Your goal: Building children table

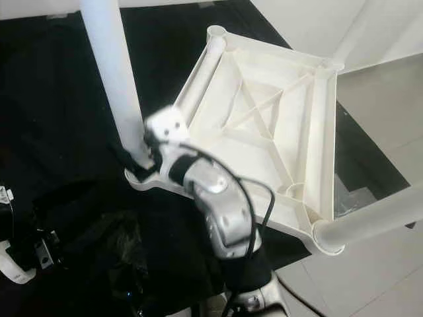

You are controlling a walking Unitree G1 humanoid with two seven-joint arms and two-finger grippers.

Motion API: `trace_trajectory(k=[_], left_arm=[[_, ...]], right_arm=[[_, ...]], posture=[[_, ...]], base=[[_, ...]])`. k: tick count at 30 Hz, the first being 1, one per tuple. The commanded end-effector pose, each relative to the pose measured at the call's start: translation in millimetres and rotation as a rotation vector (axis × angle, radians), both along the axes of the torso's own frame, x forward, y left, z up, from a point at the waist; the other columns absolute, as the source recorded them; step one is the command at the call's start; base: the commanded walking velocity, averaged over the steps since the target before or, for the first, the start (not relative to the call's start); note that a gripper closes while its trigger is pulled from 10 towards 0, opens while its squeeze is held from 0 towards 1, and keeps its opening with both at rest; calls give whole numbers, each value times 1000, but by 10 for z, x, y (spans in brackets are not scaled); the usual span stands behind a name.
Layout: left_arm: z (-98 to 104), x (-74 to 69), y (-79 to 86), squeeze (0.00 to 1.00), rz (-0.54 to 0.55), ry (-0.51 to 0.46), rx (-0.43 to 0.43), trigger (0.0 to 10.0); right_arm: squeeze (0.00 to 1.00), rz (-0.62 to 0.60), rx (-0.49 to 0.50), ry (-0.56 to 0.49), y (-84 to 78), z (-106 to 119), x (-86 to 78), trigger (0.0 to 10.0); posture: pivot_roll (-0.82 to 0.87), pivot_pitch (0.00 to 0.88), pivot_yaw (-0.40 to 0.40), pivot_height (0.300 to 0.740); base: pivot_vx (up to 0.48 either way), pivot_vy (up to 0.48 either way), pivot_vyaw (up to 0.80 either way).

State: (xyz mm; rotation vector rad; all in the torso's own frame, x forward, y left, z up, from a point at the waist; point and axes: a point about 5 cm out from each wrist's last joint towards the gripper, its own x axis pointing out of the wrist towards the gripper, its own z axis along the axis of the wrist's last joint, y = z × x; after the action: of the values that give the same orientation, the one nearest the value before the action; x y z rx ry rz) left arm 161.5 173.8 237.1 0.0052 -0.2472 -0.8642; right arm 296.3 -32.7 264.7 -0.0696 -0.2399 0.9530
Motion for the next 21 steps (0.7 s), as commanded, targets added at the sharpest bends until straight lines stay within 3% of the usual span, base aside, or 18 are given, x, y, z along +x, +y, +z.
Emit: trace_trajectory(k=[1, 2, 4, 5, 6, 7, 14, 21], left_arm=[[-24, -18, -10, 0, -9, 14, -6, 10000], [-21, -21, -19, 0, -9, 13, -7, 10000], [-20, -22, -20, 0, -9, 13, -7, 10000], [-19, -22, -21, 0, -9, 12, -8, 10000], [-19, -22, -21, 0, -9, 12, -8, 10000], [-18, -22, -22, 0, -8, 12, -7, 10000], [-8, -38, -23, 0, -5, 8, -6, 10000], [-6, -54, -6, 0, 4, 10, -1, 10000]], right_arm=[[1000, 82, 14, -8, 0, 28, -46, 10000], [1000, 256, -44, -71, -30, 135, -87, 10000], [949, 306, -77, -85, -62, 152, -69, 10000], [580, 337, -111, -108, -98, 172, -35, 10000], [580, 337, -111, -108, -98, 172, -35, 10000], [0, 356, -141, -125, -135, 193, 16, 10000], [0, 468, -180, -178, -288, 468, 308, 10000], [0, 530, -214, -202, -323, 567, 378, 10000]], posture=[[160, 300, -115, 740], [164, 303, -117, 740], [165, 303, -115, 740], [165, 303, -116, 740], [165, 303, -116, 740], [165, 303, -116, 740], [178, 305, -122, 740], [181, 313, -123, 740]], base=[[0, 0, 0], [0, 0, 0], [0, 0, 0], [0, 0, 0], [0, 0, 0], [0, 0, 0], [0, 0, 0], [0, 0, 0]])
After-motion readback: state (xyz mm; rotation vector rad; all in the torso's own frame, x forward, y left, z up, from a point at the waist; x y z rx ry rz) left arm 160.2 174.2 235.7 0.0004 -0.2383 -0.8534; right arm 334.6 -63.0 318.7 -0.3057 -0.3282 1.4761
